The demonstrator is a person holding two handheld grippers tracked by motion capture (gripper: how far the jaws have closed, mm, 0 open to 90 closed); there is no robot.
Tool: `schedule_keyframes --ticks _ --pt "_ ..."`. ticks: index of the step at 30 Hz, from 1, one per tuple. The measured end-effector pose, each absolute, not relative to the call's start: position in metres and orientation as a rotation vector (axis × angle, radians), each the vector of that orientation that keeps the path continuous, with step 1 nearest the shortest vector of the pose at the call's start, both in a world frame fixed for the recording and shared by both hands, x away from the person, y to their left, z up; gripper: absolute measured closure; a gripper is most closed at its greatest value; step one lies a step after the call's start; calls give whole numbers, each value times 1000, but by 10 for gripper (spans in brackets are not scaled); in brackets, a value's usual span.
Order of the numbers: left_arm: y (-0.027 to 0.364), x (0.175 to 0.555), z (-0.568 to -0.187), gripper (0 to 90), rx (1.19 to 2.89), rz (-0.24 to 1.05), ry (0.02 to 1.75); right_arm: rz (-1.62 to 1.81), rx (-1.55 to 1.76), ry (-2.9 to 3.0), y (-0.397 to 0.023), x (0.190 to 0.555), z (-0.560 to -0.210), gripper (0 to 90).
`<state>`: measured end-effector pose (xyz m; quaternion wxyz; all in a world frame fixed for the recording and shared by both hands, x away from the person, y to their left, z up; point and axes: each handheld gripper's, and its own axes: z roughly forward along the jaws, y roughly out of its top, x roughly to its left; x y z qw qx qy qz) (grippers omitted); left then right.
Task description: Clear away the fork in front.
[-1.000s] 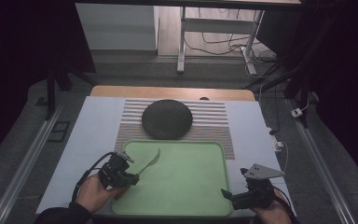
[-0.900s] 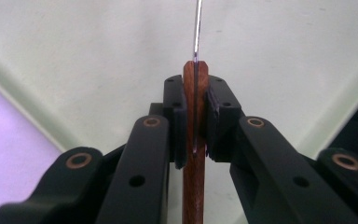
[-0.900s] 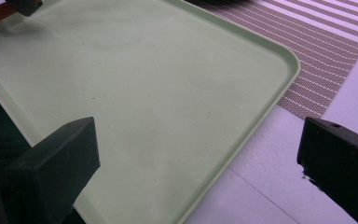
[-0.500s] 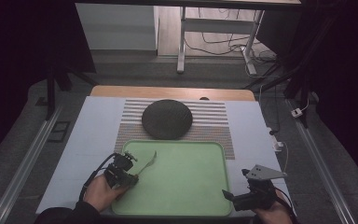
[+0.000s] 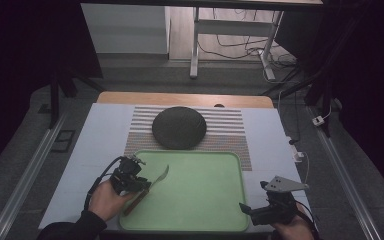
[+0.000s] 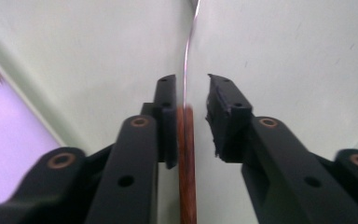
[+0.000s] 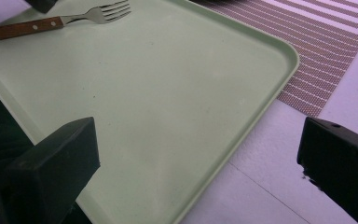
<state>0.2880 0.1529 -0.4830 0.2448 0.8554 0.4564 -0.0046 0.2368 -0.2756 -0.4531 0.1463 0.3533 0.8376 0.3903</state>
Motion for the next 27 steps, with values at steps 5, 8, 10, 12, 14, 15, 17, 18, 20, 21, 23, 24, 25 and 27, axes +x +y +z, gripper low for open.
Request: schedule_keyframes --ticks 5,8,10,12,14,15,17,18,20,21,23,24,25,27 --pt "150 306 -481 872 2305 -18 1186 1117 1018 2415 -275 237 -453 0" --pt "148 315 -483 882 2295 -21 1158 1114 1021 2418 -275 238 -454 0" --pt "148 321 -485 882 2289 -25 1154 1117 1023 2418 -275 238 -454 0" --pt "147 327 -488 883 2276 -34 1151 1116 1019 2421 -275 238 -454 0" --pt "146 332 -490 883 2276 -30 1149 1116 1020 2423 -275 238 -454 0" --pt "145 334 -491 883 2274 -27 1147 1115 1020 2423 -275 238 -454 0" --pt "144 337 -494 883 2273 -24 1148 1115 1020 2424 -275 238 -454 0" --pt "143 339 -495 883 2275 -22 1149 1116 1023 2424 -275 238 -454 0" --pt "143 341 -498 883 2283 -13 1158 1117 1023 2426 -275 238 -454 0" --pt "143 343 -500 883 2286 -13 1164 1117 1024 2425 -275 238 -454 0" --pt "143 344 -502 883 2291 -6 1177 1118 1022 2430 -275 239 -454 0" --pt "143 345 -503 883 2292 -7 1179 1117 1023 2432 -275 239 -454 0" --pt "142 344 -503 882 2294 -12 1174 1116 1024 2433 -275 239 -454 0" --pt "136 342 -502 883 2295 -35 1151 1115 1023 2439 -275 239 -454 0"
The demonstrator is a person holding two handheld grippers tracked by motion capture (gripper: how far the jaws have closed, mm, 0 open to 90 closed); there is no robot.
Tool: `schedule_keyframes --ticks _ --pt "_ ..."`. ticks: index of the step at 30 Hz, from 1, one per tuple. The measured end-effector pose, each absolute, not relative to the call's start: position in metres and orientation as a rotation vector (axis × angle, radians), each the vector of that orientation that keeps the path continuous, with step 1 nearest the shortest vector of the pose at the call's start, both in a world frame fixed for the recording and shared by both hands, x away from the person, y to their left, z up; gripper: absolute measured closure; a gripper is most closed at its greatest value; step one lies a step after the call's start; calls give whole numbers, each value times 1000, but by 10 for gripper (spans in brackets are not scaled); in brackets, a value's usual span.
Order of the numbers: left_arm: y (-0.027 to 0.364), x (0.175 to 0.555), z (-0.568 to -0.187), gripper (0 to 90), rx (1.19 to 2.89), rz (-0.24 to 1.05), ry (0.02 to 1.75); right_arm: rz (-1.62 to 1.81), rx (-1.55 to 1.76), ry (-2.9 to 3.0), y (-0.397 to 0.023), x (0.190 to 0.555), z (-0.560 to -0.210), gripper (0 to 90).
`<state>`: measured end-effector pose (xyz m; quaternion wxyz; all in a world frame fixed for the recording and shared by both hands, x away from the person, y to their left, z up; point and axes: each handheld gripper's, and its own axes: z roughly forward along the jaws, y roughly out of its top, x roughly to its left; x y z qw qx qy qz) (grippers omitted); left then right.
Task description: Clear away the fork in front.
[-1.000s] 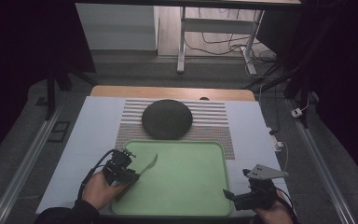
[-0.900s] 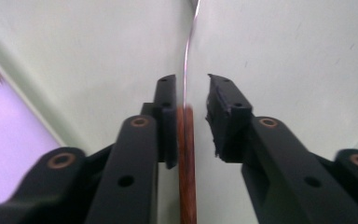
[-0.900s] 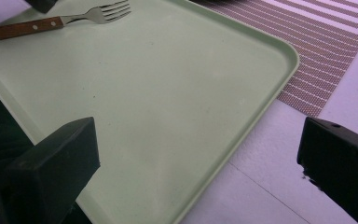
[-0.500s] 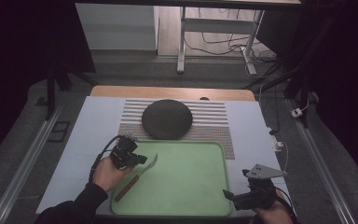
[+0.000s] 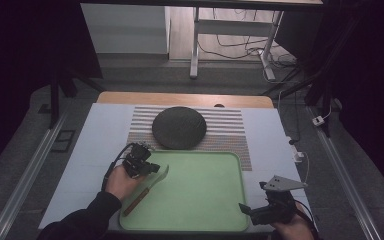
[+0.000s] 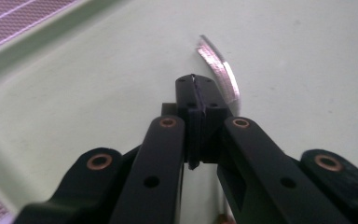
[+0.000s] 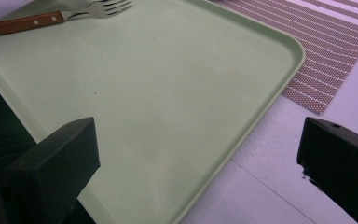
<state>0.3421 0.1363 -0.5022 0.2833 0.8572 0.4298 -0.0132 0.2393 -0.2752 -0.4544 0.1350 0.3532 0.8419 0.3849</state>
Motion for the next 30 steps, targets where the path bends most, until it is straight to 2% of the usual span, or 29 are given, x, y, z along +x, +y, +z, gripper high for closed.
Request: schedule_keyframes --ticks 2,19,22,30 --pt "125 336 -501 883 2306 -75 1103 1118 1028 2435 -275 239 -455 0" --pt "91 322 -508 882 2390 -129 958 1122 1041 2436 -276 240 -455 0" --pt "85 321 -515 883 2430 -113 945 1131 1051 2433 -276 240 -455 0" --pt "98 328 -515 883 2409 -43 1007 1125 1121 2407 -280 241 -454 0"
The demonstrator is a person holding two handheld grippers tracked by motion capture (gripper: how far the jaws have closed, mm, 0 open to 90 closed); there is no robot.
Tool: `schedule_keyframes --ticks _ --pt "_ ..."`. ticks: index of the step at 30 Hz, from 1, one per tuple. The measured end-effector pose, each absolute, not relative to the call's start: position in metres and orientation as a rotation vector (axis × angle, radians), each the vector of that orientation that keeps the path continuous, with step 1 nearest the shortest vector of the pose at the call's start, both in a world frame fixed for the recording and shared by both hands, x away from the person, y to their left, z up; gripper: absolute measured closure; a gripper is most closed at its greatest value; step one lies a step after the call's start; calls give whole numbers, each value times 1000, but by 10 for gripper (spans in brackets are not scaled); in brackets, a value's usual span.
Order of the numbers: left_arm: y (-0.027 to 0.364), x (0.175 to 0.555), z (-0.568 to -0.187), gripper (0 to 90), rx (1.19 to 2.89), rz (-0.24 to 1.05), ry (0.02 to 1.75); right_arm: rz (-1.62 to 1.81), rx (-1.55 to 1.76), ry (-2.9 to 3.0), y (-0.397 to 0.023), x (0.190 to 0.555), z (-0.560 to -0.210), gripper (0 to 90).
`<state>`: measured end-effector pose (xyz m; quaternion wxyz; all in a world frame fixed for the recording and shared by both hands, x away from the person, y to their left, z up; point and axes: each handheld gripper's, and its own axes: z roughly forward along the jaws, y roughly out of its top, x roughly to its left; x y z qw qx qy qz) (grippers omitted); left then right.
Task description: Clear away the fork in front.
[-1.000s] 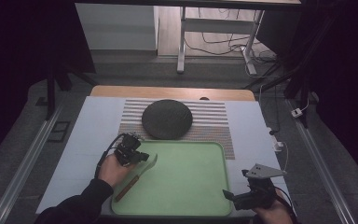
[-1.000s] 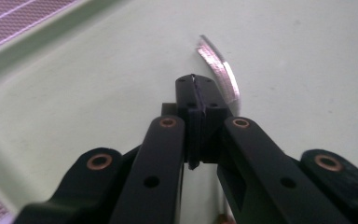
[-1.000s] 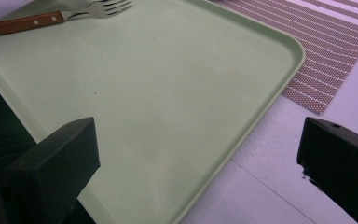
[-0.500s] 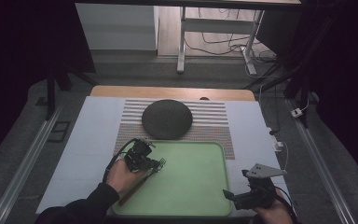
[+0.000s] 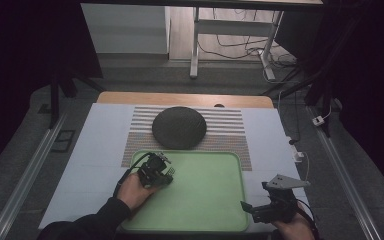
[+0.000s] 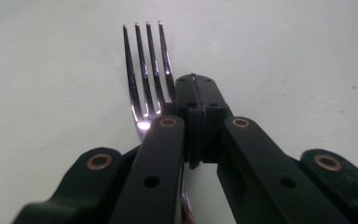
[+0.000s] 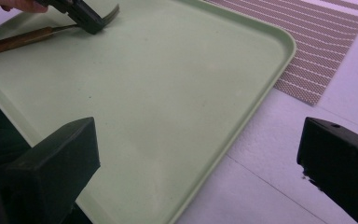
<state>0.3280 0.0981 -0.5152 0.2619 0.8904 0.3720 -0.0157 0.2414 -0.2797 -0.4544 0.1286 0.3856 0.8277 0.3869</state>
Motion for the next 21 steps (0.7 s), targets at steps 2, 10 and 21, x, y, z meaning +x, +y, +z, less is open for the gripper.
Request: schedule_keyframes --ticks 2,10,21 --pt "103 330 -515 883 2412 -21 1028 1125 1127 2404 -280 242 -455 0" --pt "127 340 -515 883 2384 6 1127 1113 1176 2385 -282 243 -455 0" --pt "156 350 -515 882 2342 20 1239 1105 1173 2388 -282 243 -455 0"
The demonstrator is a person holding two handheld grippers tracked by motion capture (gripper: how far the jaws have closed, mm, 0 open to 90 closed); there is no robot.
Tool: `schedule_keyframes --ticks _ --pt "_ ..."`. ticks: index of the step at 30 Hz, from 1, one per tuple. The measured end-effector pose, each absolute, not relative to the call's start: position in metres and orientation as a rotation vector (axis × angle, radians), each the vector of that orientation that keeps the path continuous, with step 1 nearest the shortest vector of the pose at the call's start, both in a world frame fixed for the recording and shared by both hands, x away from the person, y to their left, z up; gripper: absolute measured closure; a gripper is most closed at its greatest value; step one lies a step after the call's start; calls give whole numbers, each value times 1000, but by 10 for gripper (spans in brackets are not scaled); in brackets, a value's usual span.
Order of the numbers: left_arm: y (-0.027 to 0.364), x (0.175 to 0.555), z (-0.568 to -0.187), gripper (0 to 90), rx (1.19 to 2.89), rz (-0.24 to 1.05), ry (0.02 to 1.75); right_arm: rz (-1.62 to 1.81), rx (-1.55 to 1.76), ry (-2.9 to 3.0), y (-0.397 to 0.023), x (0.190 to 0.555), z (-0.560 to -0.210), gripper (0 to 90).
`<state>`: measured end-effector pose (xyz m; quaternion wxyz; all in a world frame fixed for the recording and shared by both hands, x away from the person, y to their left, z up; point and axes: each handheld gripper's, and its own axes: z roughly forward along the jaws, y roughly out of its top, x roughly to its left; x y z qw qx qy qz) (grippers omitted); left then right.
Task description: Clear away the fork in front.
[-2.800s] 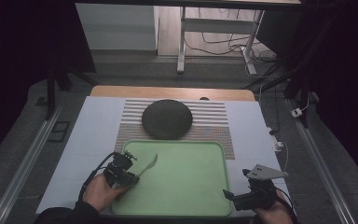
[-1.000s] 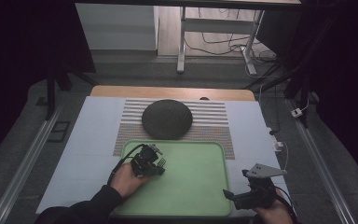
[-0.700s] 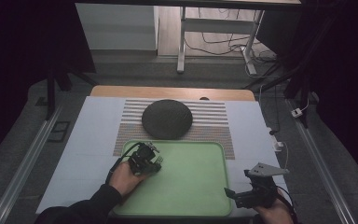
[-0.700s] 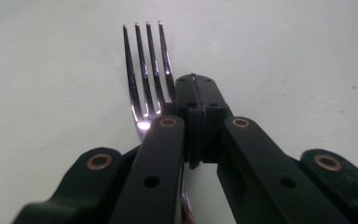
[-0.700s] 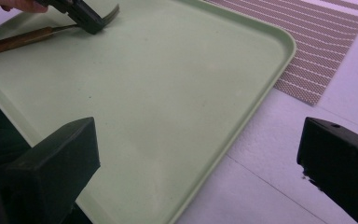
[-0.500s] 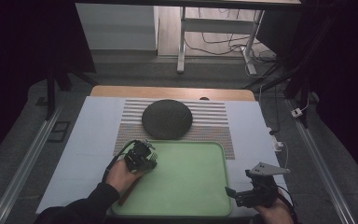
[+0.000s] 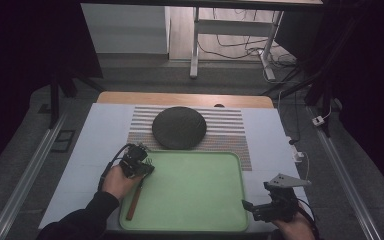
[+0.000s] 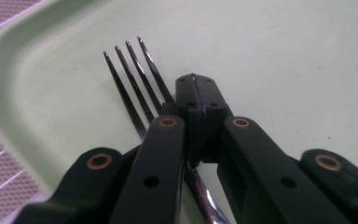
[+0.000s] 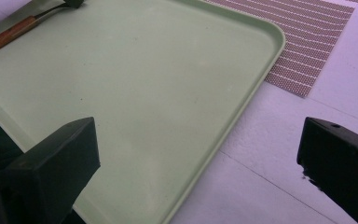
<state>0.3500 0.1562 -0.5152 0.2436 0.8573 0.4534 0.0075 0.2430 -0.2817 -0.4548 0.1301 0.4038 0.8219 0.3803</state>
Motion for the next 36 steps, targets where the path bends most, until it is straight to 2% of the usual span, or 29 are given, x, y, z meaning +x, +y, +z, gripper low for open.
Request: schedule_keyframes --ticks 8,9,10,11,17,22,30,36 --pt "167 351 -515 861 2302 -23 1276 1102 1172 2392 -281 243 -455 0" --pt "169 350 -513 832 2298 -29 1275 1103 1172 2392 -281 243 -455 0" --pt "170 348 -510 756 2292 -29 1273 1104 1172 2391 -281 243 -455 0" --pt "171 345 -506 756 2281 -20 1268 1104 1172 2391 -281 243 -455 0" --pt "187 323 -484 472 2209 8 1158 1099 1171 2391 -280 243 -455 0" --pt "205 300 -471 270 2120 32 1066 1094 1166 2392 -280 243 -455 0" --pt "240 255 -466 88 2036 99 1086 1094 1164 2391 -280 242 -455 0" --pt "258 227 -468 17 1994 125 1088 1094 1165 2391 -280 243 -455 0"
